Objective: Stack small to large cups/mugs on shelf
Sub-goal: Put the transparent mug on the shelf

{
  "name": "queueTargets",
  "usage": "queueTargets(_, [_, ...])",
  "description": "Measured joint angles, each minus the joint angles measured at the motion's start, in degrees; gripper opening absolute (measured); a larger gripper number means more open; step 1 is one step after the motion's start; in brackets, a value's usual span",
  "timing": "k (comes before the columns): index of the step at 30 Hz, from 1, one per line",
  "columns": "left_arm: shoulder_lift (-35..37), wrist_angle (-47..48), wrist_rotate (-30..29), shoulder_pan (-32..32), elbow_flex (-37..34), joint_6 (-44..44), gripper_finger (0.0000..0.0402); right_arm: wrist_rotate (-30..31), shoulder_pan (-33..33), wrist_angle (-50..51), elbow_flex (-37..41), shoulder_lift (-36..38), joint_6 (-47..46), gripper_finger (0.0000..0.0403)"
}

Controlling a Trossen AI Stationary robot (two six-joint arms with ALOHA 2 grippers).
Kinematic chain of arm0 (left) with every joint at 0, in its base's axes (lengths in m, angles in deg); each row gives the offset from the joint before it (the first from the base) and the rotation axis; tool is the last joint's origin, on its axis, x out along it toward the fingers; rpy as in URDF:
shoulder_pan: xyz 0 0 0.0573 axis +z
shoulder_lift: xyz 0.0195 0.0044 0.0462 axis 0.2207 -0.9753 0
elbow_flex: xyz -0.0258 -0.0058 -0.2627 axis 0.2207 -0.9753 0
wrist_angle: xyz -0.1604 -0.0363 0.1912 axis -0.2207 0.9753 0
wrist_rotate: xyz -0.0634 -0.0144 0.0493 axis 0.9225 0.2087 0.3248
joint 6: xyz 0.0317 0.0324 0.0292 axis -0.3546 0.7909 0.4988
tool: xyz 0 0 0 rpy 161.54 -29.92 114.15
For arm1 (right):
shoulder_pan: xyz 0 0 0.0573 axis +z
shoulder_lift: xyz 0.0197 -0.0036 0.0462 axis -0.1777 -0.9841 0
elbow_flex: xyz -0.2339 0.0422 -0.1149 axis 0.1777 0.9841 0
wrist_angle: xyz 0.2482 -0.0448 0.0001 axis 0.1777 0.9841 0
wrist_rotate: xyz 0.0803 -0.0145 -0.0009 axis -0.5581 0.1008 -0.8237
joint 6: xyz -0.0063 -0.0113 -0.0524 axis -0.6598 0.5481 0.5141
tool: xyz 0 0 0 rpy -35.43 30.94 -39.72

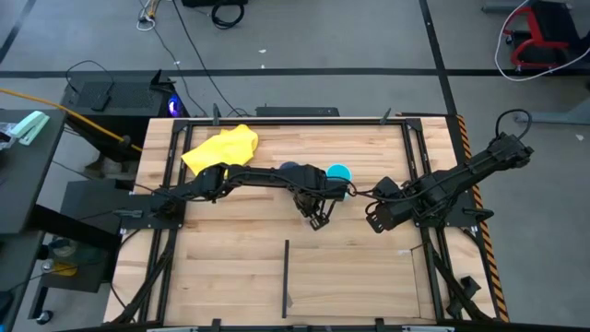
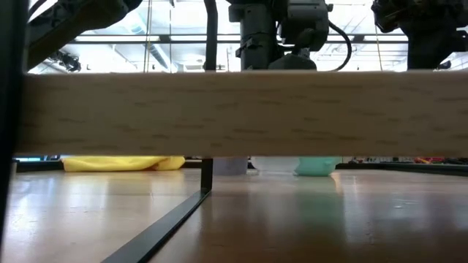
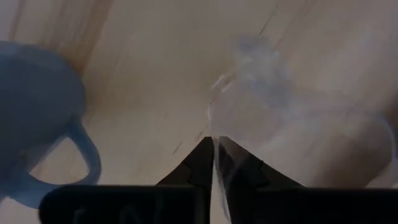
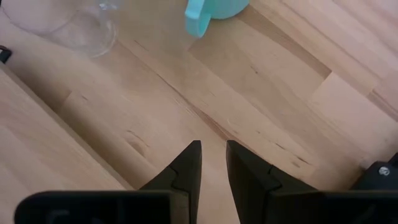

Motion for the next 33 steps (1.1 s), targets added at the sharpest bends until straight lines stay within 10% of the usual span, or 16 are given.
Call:
queueTargets(19, [4.10,3.07,2.51,0.38,3.34,-0.44,0.0115,-1.59,-0.04,-6.16,0.00,2.31,5.59,0.0083])
queueTargets(33, [18.50,13.16,-4.28,-3.56,2.56,-6.92,0.0127,-14.28,-14.79,-18.49,-0.21,0.50,37.27,0.0083])
